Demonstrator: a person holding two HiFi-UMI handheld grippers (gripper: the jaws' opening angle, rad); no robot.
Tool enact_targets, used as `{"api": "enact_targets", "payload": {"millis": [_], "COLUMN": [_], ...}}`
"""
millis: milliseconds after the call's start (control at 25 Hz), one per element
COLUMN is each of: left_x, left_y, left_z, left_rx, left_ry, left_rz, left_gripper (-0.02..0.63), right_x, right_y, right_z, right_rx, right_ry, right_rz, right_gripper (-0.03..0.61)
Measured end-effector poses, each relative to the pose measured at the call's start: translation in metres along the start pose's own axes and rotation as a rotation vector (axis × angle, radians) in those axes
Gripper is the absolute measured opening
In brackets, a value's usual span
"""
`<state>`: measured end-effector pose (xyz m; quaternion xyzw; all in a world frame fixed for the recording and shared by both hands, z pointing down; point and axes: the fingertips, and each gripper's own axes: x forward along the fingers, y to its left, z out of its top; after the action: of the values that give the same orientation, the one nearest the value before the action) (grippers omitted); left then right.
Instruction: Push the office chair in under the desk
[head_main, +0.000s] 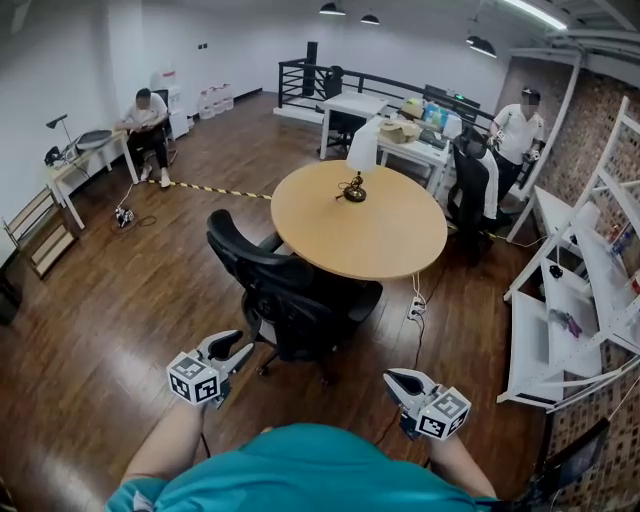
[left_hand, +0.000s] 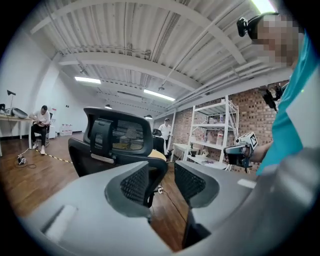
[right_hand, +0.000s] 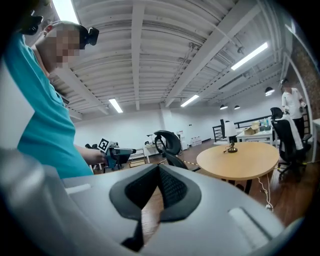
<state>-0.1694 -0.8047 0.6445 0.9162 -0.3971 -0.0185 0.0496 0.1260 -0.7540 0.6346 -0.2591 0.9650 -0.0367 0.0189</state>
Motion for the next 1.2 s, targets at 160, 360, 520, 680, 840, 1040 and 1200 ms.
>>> {"api": "enact_targets", "payload": {"millis": [160,360,520,680,840,1040,1200], "left_x": [-0.031,-0.093,-0.157,-0.219,-0.273,-0.31,-0.328], "left_y": [-0.023,-0.036,-0.041,-0.049,-0.05,-0.085,-0.138], "left_z": [0.009,0.008,0.004,0.003,0.01,0.014,0.011], "left_rx": [0.055,0.038,-0.022,0.007,-0.016,-0.037,-0.025], "left_ry": [0.004,-0.025,-0.029,-0.014,-0.036,-0.081,-0.083], "left_rz": [-0.029,-0.074,-0.116,-0.169,-0.18,-0.191,-0.19], "left_gripper": [0.163,0.164,0.164,0.164,0.163,0.163,0.163], "right_x": [-0.002,0.005,0.023,0.046,0.062,0.041,-0.002], "right_y": [0.037,0.101,0.162,0.222,0.277,0.33,0.353], "right_z": [0.003,0.001,-0.004,-0.011,-0.007,0.001,-0.003], "right_rx": [-0.015,-0.041,-0.041,-0.043,-0.066,-0.039,-0.097], "right_ry": [-0.009,-0.012,-0.012,0.0,0.023,0.067,0.038], "right_rz": [0.019,-0.004,-0.04,-0.047,-0.036,-0.043,-0.015], "right_gripper": [0.0,0.0,0.0,0.001,0.0,0.0,0.001]}}
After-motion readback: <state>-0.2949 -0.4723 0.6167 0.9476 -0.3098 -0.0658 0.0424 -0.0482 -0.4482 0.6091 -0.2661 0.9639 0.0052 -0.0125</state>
